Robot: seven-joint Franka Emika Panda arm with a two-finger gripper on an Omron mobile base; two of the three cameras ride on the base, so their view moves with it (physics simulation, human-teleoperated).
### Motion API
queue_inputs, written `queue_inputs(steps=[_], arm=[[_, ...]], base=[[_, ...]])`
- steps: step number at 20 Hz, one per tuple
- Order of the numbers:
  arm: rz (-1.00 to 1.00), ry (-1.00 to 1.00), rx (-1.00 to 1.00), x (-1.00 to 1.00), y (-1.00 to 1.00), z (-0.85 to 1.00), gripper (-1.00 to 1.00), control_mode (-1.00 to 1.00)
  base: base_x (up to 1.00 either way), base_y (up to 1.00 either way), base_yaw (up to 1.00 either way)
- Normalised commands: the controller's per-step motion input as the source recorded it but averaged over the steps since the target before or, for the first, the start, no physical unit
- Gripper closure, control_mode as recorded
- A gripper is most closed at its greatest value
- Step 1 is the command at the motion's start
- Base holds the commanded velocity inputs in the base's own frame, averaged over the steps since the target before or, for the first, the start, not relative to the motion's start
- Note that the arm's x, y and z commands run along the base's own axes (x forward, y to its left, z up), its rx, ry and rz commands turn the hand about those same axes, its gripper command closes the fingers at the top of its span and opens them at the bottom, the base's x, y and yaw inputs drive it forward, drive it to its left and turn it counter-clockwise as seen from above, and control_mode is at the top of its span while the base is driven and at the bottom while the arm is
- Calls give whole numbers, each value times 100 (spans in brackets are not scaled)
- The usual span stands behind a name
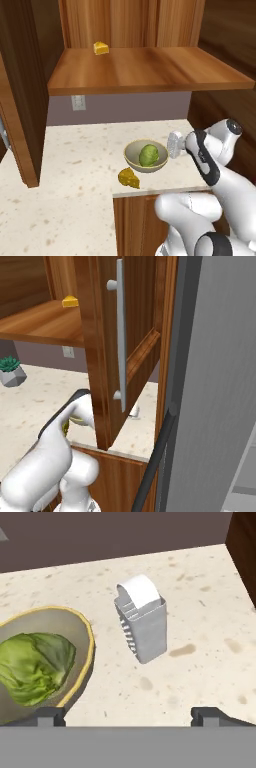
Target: Pick the cheese from the fridge and the cheese grater from the cabinet and place them next to the salad bowl.
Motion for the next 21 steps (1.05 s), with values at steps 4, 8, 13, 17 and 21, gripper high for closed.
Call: queue_inputs(steps=[4,8,13,17,21], arm=[[0,2,-2,-57,3,44,-100,-100],[0,0,-6,-56,9,43,-100,-100],[0,-2,-9,-48,20,40,-100,-100],[0,0,-6,-43,19,44,-100,-100],[-2,0,-1,-45,16,44,-100,-100]], base=[[0,0,0],[0,0,0],[0,0,0],[0,0,0],[0,0,0]])
